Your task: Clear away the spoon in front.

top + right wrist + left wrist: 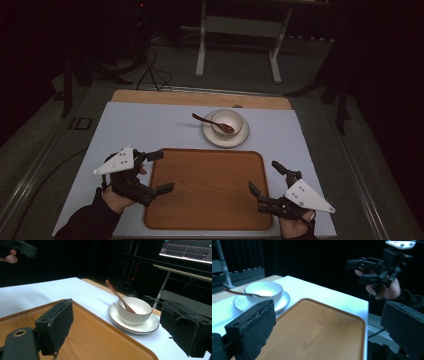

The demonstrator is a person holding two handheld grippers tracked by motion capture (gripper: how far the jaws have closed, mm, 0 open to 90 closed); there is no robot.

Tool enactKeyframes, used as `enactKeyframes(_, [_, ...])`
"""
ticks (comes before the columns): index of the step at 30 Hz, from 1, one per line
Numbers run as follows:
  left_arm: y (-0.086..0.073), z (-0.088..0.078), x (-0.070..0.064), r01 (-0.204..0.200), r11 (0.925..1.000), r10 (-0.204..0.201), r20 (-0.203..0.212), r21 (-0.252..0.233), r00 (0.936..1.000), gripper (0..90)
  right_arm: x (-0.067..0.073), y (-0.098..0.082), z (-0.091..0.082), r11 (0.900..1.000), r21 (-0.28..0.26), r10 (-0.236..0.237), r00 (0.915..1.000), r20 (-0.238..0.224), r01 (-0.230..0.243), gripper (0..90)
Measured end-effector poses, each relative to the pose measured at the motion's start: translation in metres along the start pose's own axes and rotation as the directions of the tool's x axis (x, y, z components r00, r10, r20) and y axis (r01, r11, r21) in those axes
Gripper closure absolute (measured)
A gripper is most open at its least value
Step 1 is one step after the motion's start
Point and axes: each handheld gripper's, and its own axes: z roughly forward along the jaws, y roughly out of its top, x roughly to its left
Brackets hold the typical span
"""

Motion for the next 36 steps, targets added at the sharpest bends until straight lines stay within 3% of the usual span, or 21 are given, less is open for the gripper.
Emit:
enactKeyframes(12, [0.026, 0.026, 0.030, 0.062, 0.9978, -0.064, -0.069, -0.021, 0.9956, 0.7, 0.000, 0.001, 0.000, 1.000, 0.004, -0.005, 1.0000, 0.006, 0.005, 11.6])
enactKeyframes(21, [0.026, 0.049, 0.047, 0.122, 0.9871, -0.134, -0.117, -0.104, 0.9840, 0.7, 0.003, 0.001, 0.000, 1.000, 0.002, -0.016, 0.9999, 0.000, 0.016, 11.7])
enactKeyframes(24, [0.025, 0.057, 0.053, 0.147, 0.9813, -0.163, -0.131, -0.124, 0.9779, 0.7, 0.003, 0.001, 0.001, 1.000, 0.003, -0.015, 0.9999, -0.001, 0.015, 11.7])
enactKeyframes(30, [0.023, 0.074, 0.066, 0.208, 0.9634, -0.235, -0.161, -0.168, 0.9585, 0.7, 0.002, 0.001, 0.001, 1.000, 0.011, -0.018, 0.9998, 0.007, 0.018, 11.8])
enactKeyframes(36, [0.017, 0.092, 0.076, 0.261, 0.9462, -0.292, -0.157, -0.191, 0.9434, 1.9, 0.001, 0.000, 0.001, 1.000, 0.015, -0.015, 0.9999, 0.007, 0.014, 11.8])
